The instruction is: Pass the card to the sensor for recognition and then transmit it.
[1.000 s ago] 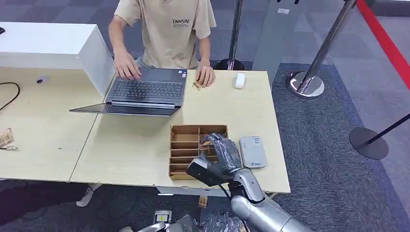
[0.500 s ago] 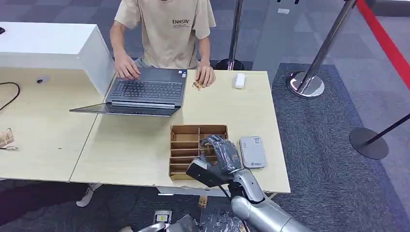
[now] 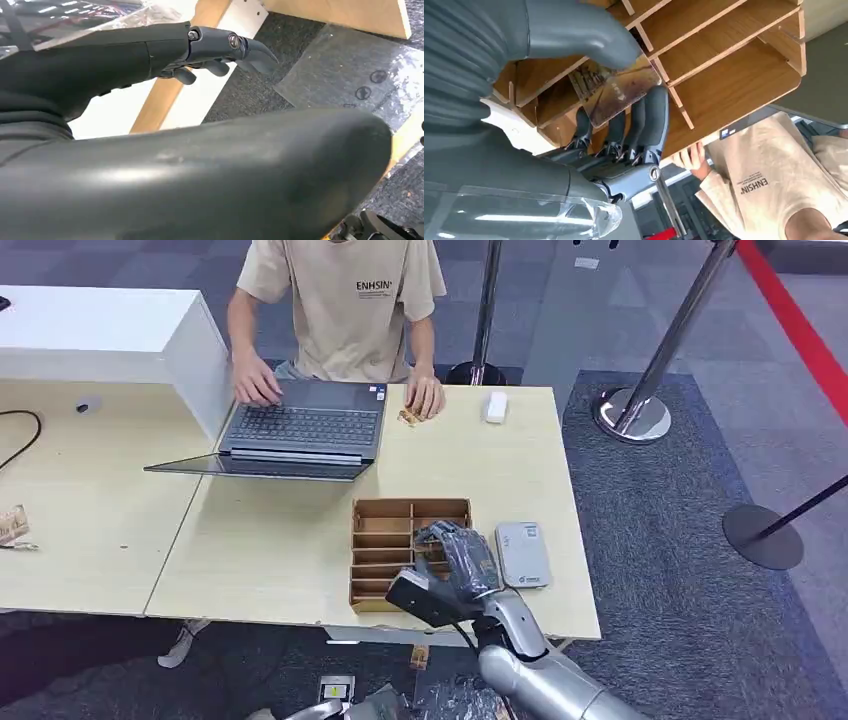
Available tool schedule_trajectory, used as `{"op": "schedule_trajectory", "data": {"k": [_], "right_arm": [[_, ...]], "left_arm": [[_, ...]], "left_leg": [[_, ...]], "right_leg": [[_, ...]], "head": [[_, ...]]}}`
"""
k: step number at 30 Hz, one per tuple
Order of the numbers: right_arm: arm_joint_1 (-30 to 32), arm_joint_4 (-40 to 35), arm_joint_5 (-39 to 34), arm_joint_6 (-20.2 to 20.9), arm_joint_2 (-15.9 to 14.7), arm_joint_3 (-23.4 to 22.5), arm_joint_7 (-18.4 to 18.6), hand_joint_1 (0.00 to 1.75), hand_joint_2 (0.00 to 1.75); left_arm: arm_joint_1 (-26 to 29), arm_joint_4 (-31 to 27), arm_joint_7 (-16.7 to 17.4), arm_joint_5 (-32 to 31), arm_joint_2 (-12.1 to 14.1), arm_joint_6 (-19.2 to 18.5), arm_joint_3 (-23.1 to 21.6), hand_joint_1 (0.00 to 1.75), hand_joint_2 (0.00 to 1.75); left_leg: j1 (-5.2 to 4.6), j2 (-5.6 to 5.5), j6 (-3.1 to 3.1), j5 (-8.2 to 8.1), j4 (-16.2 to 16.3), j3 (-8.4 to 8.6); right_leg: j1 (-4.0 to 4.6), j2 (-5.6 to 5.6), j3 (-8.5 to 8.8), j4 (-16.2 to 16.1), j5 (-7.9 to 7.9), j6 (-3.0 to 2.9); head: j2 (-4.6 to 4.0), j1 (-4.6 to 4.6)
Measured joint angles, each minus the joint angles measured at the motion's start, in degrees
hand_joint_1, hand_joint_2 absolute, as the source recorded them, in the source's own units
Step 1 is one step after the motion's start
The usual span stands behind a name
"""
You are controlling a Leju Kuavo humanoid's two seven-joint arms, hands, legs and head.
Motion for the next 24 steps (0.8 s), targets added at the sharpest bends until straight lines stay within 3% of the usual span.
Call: {"op": "schedule_trajectory", "data": {"k": [7,24], "right_arm": [[-0.30,0.00,-0.22,0.26,-0.02,0.00,-0.17,1.75,1.75],[-0.26,0.04,-1.01,-0.44,-0.15,0.24,-1.40,1.75,1.75]], "left_arm": [[0.01,0.00,-0.11,-0.07,0.05,0.00,-0.02,0.00,0.00],[-0.10,0.00,-0.70,-0.81,0.13,0.07,-1.27,0.00,0.00]], "left_leg": [[0.00,0.00,0.00,0.00,0.00,0.02],[0.00,0.00,0.00,0.00,0.00,0.01]], "right_leg": [[0.00,0.00,0.02,0.00,0.00,0.00],[0.00,0.00,0.02,0.00,0.00,0.00]], "head": [[0.00,-0.02],[0.00,0.00]]}}
